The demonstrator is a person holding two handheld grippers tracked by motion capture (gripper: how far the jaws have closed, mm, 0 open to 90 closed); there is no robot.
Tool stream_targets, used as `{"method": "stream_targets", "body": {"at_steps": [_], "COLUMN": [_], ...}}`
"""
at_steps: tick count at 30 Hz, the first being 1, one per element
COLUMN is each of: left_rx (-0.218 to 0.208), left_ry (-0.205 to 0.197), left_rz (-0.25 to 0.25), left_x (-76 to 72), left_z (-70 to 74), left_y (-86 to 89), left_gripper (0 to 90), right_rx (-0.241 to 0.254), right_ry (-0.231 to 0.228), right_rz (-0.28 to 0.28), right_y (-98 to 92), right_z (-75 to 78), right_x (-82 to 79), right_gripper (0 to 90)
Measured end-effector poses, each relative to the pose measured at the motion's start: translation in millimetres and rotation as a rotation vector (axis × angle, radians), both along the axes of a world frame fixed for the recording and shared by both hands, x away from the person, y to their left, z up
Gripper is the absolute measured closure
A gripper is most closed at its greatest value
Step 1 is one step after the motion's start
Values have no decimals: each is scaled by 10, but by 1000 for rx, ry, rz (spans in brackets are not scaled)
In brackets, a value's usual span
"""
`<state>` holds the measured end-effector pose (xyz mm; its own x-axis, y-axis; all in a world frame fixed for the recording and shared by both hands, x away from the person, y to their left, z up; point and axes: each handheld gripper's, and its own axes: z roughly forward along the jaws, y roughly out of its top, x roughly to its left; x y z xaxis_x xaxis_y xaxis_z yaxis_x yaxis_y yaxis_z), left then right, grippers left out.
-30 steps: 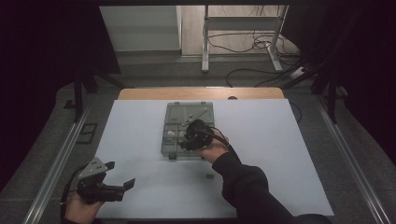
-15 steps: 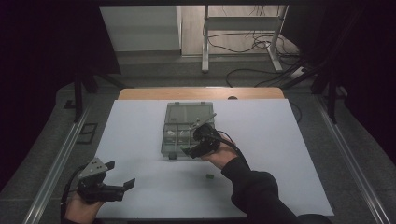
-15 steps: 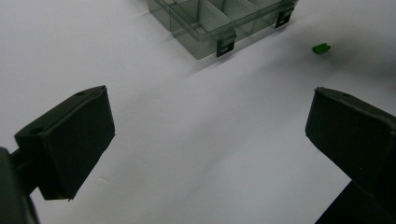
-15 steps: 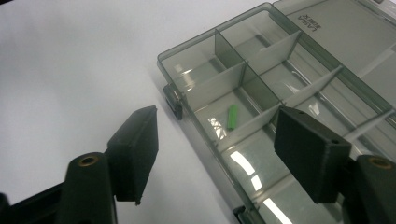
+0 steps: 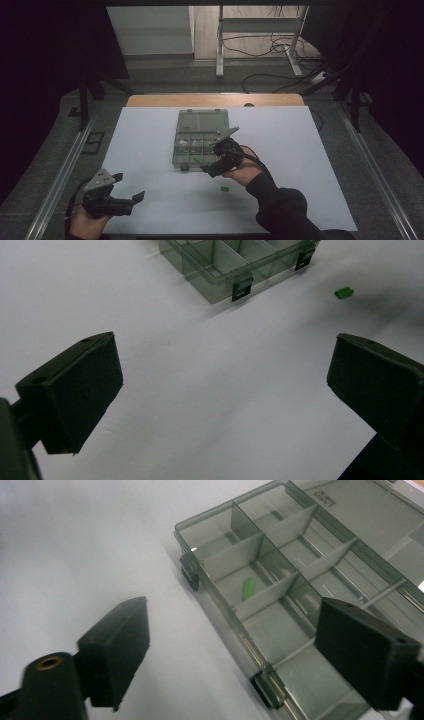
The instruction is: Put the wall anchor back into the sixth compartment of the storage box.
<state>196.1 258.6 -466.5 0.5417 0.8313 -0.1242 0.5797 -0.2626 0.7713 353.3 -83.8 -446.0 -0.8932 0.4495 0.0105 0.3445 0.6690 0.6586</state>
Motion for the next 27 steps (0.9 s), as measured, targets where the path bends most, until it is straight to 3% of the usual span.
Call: {"method": "stream_targets", "body": {"at_steps": [10,27], "left_rx": [-2,-2], "left_ry": [-1,-4], "left_rz": [3,5], "left_x": [-2,-8], "left_z": [2,5], "left_y": [4,2], "left_gripper": [20,18], "right_rx": [-48,-100], "right_ry": [-27,24], "right_rz": [-41,-103], "right_y": [-158,-352], "right_z": [-48,-132], "right_x": [-57,-137], "right_gripper": [0,0]}}
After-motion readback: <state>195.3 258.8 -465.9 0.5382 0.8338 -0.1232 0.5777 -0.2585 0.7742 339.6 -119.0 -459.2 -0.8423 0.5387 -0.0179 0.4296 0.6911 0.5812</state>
